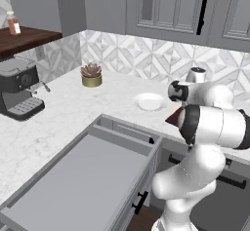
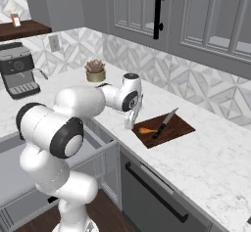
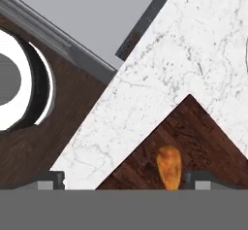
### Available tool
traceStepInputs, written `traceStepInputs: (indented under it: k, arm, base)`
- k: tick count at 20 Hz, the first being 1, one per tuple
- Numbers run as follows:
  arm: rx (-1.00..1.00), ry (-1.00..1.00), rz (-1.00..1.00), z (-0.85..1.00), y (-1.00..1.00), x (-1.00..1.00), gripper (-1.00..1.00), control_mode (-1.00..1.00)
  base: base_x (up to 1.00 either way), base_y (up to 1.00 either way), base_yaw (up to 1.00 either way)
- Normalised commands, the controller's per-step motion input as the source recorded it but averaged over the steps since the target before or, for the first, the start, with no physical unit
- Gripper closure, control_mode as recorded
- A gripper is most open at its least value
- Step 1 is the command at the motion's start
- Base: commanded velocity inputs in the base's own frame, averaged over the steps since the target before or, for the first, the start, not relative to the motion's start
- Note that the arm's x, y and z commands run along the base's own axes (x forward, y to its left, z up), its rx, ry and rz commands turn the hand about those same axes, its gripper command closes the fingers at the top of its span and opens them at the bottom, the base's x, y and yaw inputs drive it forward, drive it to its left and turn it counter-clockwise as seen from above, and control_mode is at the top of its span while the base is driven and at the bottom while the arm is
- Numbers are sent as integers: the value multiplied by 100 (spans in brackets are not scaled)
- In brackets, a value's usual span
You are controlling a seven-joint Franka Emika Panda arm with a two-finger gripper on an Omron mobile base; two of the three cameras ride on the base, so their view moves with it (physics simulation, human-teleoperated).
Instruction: Pick up the knife from the drawer and place it on the cutting board. Then place the meat from the plate to the cutting board.
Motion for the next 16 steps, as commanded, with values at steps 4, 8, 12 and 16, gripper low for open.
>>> traceStepInputs:
  k: [4,8,12,16]
  arm:
    - [-12,-2,12,68,100,-77,-100,-100]
    - [-9,0,13,100,100,-43,-100,-100]
    - [-6,0,14,96,100,-46,-100,-100]
    - [0,0,15,43,88,-71,-100,-100]
  base:
    - [0,0,0]
    - [0,0,0]
    - [0,0,0]
    - [0,0,0]
